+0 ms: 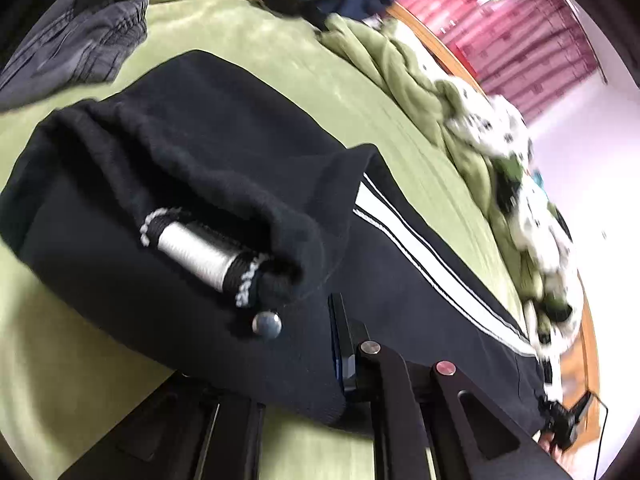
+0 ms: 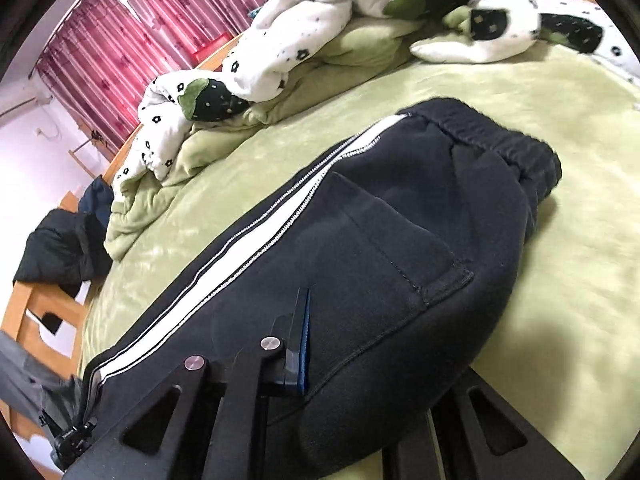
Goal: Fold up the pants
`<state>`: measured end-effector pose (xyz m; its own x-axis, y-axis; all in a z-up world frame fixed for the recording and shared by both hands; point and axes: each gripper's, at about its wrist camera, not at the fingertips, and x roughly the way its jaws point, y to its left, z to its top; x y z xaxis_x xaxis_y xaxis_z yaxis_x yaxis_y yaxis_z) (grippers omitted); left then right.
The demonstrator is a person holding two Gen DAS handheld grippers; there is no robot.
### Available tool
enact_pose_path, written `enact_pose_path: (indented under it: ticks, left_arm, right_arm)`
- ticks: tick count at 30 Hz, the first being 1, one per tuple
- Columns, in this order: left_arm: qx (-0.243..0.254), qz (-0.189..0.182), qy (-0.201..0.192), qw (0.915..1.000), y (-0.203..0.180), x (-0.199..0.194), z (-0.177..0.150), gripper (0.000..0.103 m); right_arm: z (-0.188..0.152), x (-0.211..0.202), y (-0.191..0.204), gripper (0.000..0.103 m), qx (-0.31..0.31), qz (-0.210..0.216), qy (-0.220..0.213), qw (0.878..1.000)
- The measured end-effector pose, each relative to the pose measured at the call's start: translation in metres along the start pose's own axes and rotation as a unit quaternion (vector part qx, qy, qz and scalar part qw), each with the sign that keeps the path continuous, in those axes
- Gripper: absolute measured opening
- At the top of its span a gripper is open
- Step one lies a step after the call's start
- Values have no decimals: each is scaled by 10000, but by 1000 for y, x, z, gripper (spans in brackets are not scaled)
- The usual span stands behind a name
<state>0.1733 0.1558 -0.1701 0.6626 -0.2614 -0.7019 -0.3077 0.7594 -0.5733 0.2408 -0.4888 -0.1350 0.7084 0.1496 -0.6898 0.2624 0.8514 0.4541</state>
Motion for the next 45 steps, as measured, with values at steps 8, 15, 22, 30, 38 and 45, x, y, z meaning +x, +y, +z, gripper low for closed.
enact_pose_path:
  ticks: [8,15,22,30,38,45]
  left_arm:
    - [582,-49,240,9980,-4,-39,-90,12]
    - [581,146,350,9976,1,-47,-98,34]
    - [1268,567,46,9903,-4,-80,-117,61]
    - [1266,633,-296,9895,-16,-95,-110,61]
    - [1371,629,-405,9877,-29,-94,-103,61]
    - [1420,536,-483,9872,-28,-101,-105,61]
  right_arm:
    - [-48,-67,-75,12,-14,-225,104,9997]
    - [-76,-72,-83,32,-432,-573,231,9972]
    - [-67,-127,-120,61,-202,-506,-572,9969]
    - [-18,-68,-160,66,929,-301,-333,9947]
    - [20,-61,-159,40,706,-320,-647,9949]
    - [10,-52,-165,51,365,-734,-189,9965]
